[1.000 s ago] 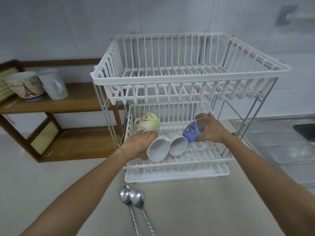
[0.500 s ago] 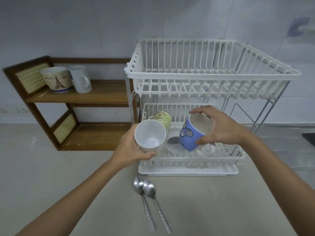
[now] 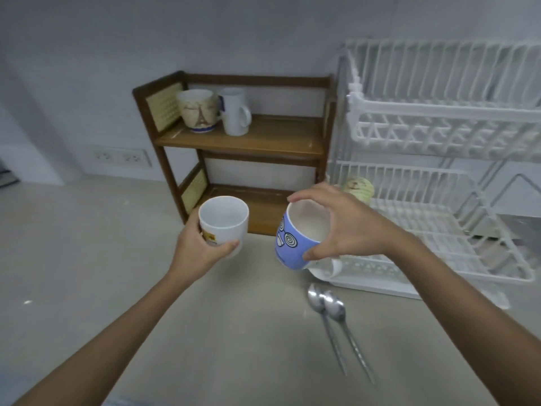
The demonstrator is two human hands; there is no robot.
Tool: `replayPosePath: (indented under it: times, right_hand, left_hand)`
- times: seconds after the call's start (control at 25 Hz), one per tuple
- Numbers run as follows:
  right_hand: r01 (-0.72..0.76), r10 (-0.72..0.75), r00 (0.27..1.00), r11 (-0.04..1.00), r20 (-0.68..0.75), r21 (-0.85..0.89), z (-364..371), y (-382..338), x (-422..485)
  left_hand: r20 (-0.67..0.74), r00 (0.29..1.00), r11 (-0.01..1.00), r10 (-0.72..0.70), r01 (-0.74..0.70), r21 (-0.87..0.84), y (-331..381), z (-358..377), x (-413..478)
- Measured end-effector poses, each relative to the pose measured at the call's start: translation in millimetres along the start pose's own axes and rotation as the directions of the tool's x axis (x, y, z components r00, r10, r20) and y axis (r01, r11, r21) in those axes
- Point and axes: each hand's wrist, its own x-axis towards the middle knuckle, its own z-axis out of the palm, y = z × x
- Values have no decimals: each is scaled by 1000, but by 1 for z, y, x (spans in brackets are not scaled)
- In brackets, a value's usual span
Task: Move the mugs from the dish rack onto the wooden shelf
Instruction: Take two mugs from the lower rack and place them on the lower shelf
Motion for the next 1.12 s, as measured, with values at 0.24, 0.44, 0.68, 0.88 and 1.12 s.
replayPosePath:
  times: [0.24,0.44,0.68,0.88,1.12]
  right_hand:
    - [-138,138,990,978,-12,-159,85,-22,100]
    - [-280,277,960,933,-46,-226,123,-8,175]
    - [-423,420,905,861,-74,-282,146,6,240]
    - [-486,493,869,834,-44,-261,158,24,277]
    - [-536,545,838,816,-21,-214,168,38,300]
  left_hand:
    - [-24,991,985,-135,137,107,-56,-34,53]
    - [-29,968,956,-249,250,153,-86,-32,95]
    - [32,967,955,-253,244,171,-112,-24,149]
    - [76,963,961,-260,251,115,-126,2,181]
    - [21,961,961,-274,273,48,-135,23,199]
